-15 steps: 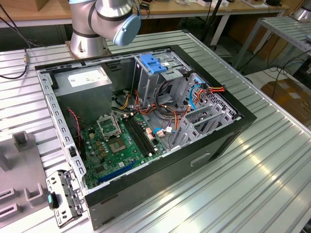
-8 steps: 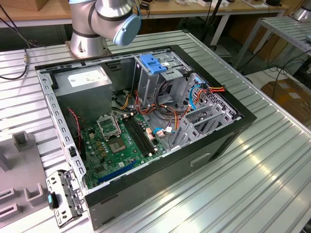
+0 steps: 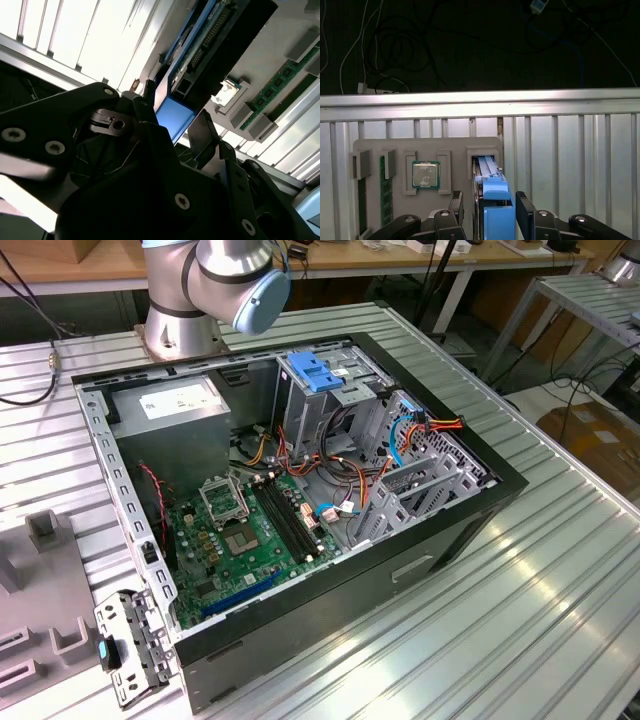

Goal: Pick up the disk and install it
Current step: 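Pick up the disk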

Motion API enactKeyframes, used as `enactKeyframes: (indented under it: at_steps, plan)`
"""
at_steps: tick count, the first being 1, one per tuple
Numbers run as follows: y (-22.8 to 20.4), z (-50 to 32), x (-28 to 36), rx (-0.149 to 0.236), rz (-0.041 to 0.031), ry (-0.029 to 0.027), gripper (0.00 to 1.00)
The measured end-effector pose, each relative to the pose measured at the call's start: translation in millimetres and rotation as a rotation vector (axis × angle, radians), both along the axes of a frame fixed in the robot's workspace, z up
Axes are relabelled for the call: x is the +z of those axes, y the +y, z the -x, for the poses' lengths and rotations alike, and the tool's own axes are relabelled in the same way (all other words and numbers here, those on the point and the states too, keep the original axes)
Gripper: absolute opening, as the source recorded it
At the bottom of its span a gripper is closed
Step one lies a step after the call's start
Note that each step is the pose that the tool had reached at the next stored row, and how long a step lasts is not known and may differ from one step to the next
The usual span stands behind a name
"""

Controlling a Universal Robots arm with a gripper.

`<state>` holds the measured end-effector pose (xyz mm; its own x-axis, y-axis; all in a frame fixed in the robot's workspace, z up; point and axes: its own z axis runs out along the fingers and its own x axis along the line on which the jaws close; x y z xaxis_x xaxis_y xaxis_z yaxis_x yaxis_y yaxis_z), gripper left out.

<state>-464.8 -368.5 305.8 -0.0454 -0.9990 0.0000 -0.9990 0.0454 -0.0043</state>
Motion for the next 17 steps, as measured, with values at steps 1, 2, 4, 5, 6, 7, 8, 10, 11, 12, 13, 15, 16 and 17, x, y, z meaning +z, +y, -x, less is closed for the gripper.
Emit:
enactKeyframes:
  at_steps: [1,2,4,5,6,7,8,10,11,12,13,15,16,17]
  plan:
    - [0.0,0.0,0.0,-0.023,0.0001,0.0001,0.54]
    - [0.0,0.0,0.1,-0.047,0.0002,0.0005,0.54]
    - [0.0,-0.1,0.1,-0.047,0.0001,0.0004,0.54]
    - [0.0,-0.2,0.1,-0.047,0.0001,0.0004,0.54]
    - [0.0,-0.3,0.1,-0.047,0.0001,0.0004,0.54]
    - [0.0,-0.4,0.0,-0.047,0.0001,0.0004,0.53]
    - [0.0,-0.6,-0.2,-0.047,0.0001,0.0004,0.45]
    - [0.1,-1.3,-0.7,-0.048,0.0002,0.0006,0.45]
    - [0.3,-1.8,-1.4,-0.048,0.0,0.0006,0.45]
    - [0.5,-1.8,-1.8,-0.053,-0.0005,0.0022,0.45]
    - [0.8,-1.8,-2.0,-0.057,-0.0005,0.0036,0.45]
    - [1.1,-1.8,-2.2,-0.063,-0.0005,0.0046,0.45]
    - [1.1,-1.8,-2.3,-0.065,-0.0004,0.0051,0.45]
    - [1.2,-1.8,-2.6,-0.067,-0.0003,0.0057,0.45]
